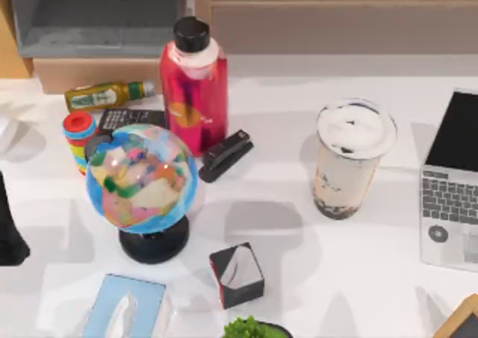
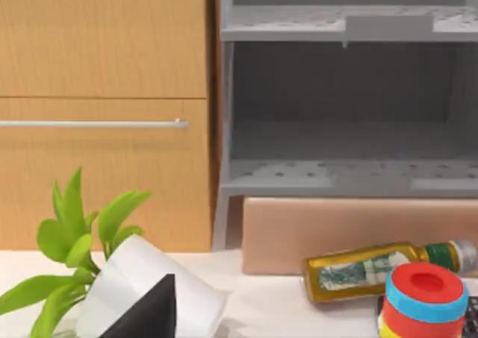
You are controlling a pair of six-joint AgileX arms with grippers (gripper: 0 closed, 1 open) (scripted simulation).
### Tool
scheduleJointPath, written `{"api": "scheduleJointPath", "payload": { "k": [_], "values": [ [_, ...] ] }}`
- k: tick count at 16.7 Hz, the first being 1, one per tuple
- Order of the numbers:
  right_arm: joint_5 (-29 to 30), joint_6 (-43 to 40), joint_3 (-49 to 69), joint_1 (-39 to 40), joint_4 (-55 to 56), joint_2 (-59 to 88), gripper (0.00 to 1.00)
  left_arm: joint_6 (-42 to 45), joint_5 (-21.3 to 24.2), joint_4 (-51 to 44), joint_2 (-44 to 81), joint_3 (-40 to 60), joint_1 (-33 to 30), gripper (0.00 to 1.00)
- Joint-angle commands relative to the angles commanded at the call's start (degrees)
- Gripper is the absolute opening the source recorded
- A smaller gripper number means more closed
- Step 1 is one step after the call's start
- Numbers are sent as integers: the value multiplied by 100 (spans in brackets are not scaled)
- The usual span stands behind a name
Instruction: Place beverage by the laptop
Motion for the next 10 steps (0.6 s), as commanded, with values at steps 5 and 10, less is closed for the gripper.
{"api": "scheduleJointPath", "payload": {
  "k": [5,10],
  "values": [
    [222,80,160,349,365,356,100,0,0,0,0,0,0,100],
    [1253,392,714,1961,2152,2121,100,0,0,0,0,0,0,100]
  ]
}}
